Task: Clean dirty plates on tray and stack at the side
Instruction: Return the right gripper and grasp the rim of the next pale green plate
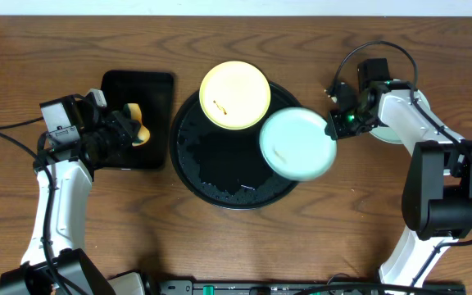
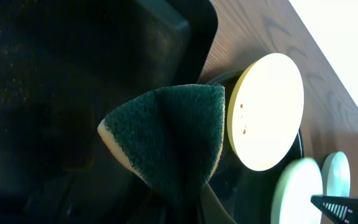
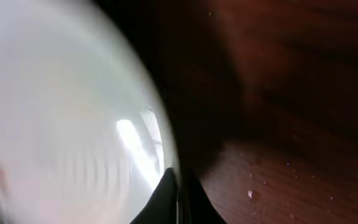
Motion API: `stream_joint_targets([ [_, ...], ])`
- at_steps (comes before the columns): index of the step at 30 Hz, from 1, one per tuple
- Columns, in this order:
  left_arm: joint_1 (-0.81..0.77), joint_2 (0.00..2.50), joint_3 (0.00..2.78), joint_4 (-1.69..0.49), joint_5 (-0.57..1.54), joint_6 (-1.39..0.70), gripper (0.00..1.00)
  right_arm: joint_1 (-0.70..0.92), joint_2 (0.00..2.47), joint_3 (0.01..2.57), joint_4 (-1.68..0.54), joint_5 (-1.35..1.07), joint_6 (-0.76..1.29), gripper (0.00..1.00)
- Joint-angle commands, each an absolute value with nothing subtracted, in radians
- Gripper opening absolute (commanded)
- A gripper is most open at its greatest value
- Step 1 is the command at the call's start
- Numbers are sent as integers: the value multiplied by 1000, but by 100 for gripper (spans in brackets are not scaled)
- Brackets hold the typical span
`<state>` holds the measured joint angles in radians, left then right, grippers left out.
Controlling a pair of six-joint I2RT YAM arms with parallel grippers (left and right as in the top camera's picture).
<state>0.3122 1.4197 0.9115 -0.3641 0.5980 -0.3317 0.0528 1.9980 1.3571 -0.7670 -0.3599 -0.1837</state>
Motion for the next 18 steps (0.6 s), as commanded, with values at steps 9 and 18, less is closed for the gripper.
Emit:
stream_joint_targets([
  [9, 308, 1423, 932, -365, 593, -302, 8, 84, 1772, 1439, -803, -284, -54, 1],
  [18, 308, 1423, 932, -345, 593, -134, 7, 344, 1604, 1439, -856, 318, 271, 1],
])
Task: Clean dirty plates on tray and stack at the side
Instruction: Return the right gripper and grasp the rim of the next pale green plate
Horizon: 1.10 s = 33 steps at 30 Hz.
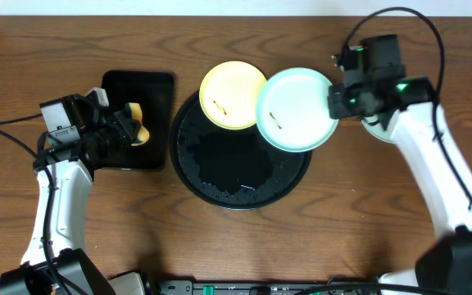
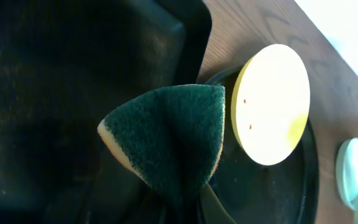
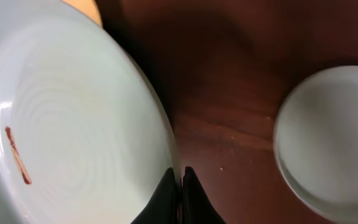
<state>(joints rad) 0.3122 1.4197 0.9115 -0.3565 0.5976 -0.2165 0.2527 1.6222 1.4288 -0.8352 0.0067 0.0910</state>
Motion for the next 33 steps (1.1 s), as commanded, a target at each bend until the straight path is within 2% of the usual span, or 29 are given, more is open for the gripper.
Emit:
stream_joint_targets([
  [1, 308, 1423, 932, -340, 593, -131, 8, 377, 1602, 1439, -865, 382, 294, 1],
  [6, 281, 1423, 932, -329, 594, -93, 8, 558, 1606, 1432, -914, 613, 376, 1],
  [10, 207, 1423, 932, -337, 609, -86, 7, 629, 1606, 1427, -913, 611, 438, 1],
  [15, 50, 1423, 932, -355, 673, -120, 7, 630, 1607, 1425, -879, 513, 463, 1],
  [23, -161, 1423, 932, -358, 756, -265, 8, 630, 1607, 1423, -868, 559, 449, 1],
  [28, -209, 1423, 932, -351, 859, -311, 7, 630, 1607, 1414, -859, 574, 450, 1],
  [33, -209, 1423, 932, -252, 860, -316, 8, 628, 1607, 1392, -883, 534, 521, 1],
])
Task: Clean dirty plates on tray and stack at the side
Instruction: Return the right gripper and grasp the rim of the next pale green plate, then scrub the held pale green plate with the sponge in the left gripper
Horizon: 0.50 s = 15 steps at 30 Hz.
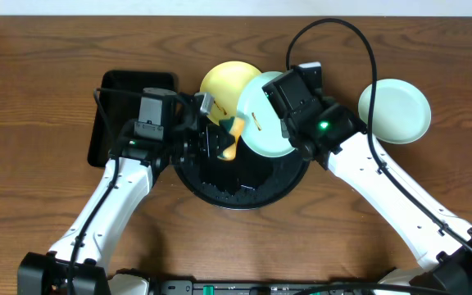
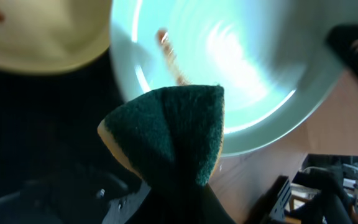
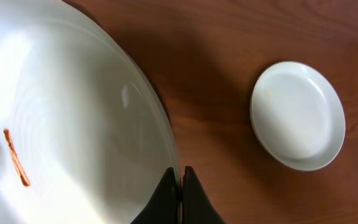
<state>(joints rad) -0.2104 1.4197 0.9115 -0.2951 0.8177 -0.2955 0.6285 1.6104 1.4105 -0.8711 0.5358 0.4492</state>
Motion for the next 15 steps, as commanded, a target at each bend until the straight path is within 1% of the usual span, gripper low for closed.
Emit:
stream_joint_targets([
  [1, -211, 1423, 932, -226, 858, -316, 7, 628, 1607, 1385, -896, 517, 561, 1],
  [4, -222, 1423, 932, -184, 788, -316, 7, 628, 1607, 1348, -904, 435, 640, 1],
  [8, -264, 1423, 929, -184, 690, -311, 7, 628, 1607, 1259, -885, 418, 727, 1],
  [12, -337, 1423, 925, -185, 607, -259, 7, 628, 1607, 1166, -845, 404, 756, 1],
  [15, -392, 1423, 922, -185, 484, -255, 7, 628, 1607, 1103, -778, 334, 755, 1],
])
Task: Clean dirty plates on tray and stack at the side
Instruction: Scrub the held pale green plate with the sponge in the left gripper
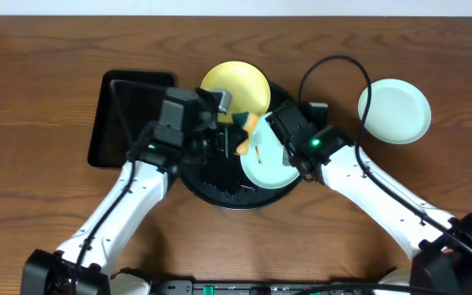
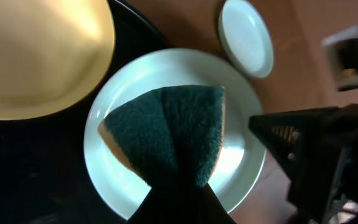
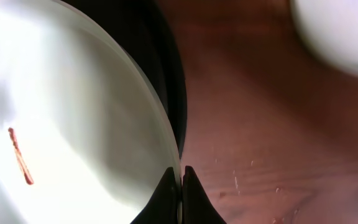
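A mint plate (image 1: 269,164) with a brown streak (image 3: 17,155) hangs tilted over the right part of the round black tray (image 1: 211,184). My right gripper (image 1: 293,160) is shut on its rim (image 3: 180,186). My left gripper (image 1: 232,141) is shut on a folded green-and-yellow sponge (image 2: 166,134). The sponge (image 1: 246,139) is at the plate's upper-left edge, facing the mint plate (image 2: 120,171); whether it touches cannot be told. A yellow plate (image 1: 234,86) with red specks lies at the tray's far side.
A clean mint plate (image 1: 394,111) sits on the wooden table at the far right, also seen in the wrist views (image 2: 247,37) (image 3: 340,31). A black rectangular tray (image 1: 125,123) lies at the left. Both arms cross over the round tray.
The right gripper has brought the mint plate lower and nearer, over the tray's right part. The left gripper with the sponge has moved right, up to the plate's face.
First the left gripper held the sponge over the rectangular tray while the right gripper gripped the mint plate on the round tray. Then the plate was held up beside the yellow plate. Later the sponge was over the round tray near the plate, and now it faces the plate.
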Motion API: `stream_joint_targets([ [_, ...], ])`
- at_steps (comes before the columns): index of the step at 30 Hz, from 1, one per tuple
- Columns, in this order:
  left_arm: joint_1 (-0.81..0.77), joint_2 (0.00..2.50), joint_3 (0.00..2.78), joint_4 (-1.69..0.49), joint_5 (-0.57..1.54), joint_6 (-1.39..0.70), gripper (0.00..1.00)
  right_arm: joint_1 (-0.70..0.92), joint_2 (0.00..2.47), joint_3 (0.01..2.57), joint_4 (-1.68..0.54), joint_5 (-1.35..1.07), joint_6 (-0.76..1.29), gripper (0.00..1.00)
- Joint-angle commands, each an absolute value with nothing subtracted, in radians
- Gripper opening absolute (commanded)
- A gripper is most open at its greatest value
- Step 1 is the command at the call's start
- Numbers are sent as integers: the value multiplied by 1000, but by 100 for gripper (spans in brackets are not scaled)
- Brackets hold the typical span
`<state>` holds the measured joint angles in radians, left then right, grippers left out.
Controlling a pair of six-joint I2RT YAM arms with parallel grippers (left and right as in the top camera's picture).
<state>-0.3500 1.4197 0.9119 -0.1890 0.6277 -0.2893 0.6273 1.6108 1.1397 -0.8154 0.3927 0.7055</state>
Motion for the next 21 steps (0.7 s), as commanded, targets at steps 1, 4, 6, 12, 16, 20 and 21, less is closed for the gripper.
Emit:
stream_joint_targets([
  [1, -406, 1423, 920, -185, 448, -255, 7, 628, 1607, 1082, -746, 305, 756, 1],
  [4, -444, 1425, 913, -184, 377, -255, 8, 628, 1607, 1016, -648, 235, 775, 1],
  [6, -467, 1425, 902, -185, 340, -255, 7, 628, 1607, 978, -610, 223, 813, 1],
  [12, -491, 1431, 862, -184, 274, -207, 8, 627, 1607, 926, -557, 223, 826, 1],
  [16, -504, 1454, 834, -173, 279, -147, 8, 628, 1607, 925, -556, 223, 826, 1],
  [20, -517, 1498, 812, -137, 279, -142, 7, 628, 1607, 920, -553, 208, 826, 1],
  [21, -521, 1510, 810, -129, 279, -142, 7, 628, 1607, 920, -553, 207, 826, 1],
])
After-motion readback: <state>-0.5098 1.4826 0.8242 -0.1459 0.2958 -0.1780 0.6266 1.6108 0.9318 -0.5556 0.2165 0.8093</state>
